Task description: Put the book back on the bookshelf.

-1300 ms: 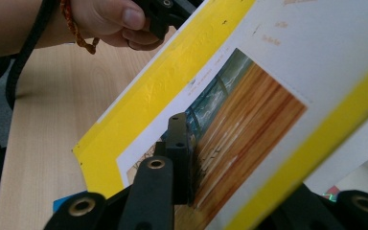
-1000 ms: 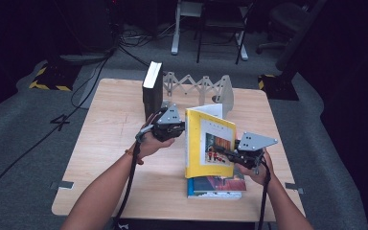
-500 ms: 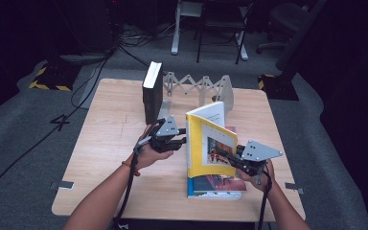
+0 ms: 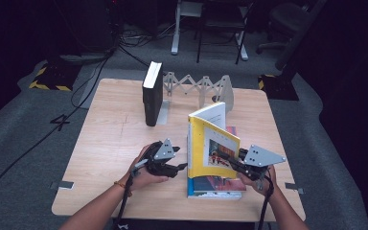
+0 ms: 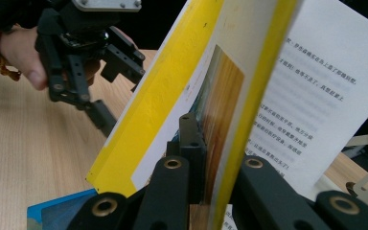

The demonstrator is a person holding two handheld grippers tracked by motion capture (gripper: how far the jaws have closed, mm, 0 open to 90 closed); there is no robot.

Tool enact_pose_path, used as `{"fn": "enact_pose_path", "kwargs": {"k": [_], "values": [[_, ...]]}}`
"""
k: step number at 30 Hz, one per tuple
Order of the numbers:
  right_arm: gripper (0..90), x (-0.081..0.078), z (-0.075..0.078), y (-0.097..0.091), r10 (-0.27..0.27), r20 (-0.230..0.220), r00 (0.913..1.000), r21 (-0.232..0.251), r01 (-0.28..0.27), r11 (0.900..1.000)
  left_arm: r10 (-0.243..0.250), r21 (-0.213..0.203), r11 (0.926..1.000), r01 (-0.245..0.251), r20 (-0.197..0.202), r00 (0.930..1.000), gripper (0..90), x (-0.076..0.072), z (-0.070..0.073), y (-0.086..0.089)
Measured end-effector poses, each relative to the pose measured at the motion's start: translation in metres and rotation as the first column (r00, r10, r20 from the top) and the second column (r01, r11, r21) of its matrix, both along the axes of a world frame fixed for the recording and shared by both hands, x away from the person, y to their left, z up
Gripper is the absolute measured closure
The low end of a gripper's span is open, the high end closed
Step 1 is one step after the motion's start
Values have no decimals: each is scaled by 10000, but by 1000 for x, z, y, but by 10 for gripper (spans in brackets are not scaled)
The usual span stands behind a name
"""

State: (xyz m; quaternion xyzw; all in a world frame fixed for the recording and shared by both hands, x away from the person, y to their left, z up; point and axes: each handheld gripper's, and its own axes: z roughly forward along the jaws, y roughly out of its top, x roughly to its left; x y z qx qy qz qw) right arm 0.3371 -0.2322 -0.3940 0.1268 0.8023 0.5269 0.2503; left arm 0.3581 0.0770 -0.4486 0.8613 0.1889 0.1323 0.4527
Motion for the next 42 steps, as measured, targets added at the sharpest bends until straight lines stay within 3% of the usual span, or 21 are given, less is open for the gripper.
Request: {"fn": "enact_pose_path", "kwargs": {"k": [4, 9, 15, 24, 26, 31, 35, 42], "values": [[869, -2, 0, -1, -20, 72, 10000, -12, 20, 10000, -372, 49, 9993, 372, -132, 9992, 312, -10, 0, 0], [868, -4, -1, -1, -10, 98, 10000, 20, 10, 10000, -718, -222, 9972, 715, -136, 9973, 304, -22, 1, -11], [868, -8, -1, -3, 10, 155, 9999, 16, -10, 10000, -627, -665, 9958, 633, 103, 9980, 306, -22, 8, -30], [862, -16, -2, -7, 71, 137, 9999, 20, -71, 10000, -199, -1336, 9907, 243, 346, 9992, 415, -10, 20, -43], [861, -17, -2, -9, 91, 92, 9999, 24, -91, 10000, -311, -1533, 9876, 349, 272, 9991, 430, -8, 22, -42], [857, -21, -3, -12, 207, 49, 9998, 74, -207, 9998, -465, -1425, 9884, 532, 498, 9977, 468, -7, 26, -45], [844, -24, -4, -11, 214, 254, 9994, -70, -212, 9998, -643, -1738, 9820, 738, 601, 9961, 483, -5, 34, -43], [784, -23, -6, -18, -393, 439, 9983, 68, 391, 9992, -901, -1767, 9789, 1026, 775, 9929, 615, -6, 36, -39]]}}
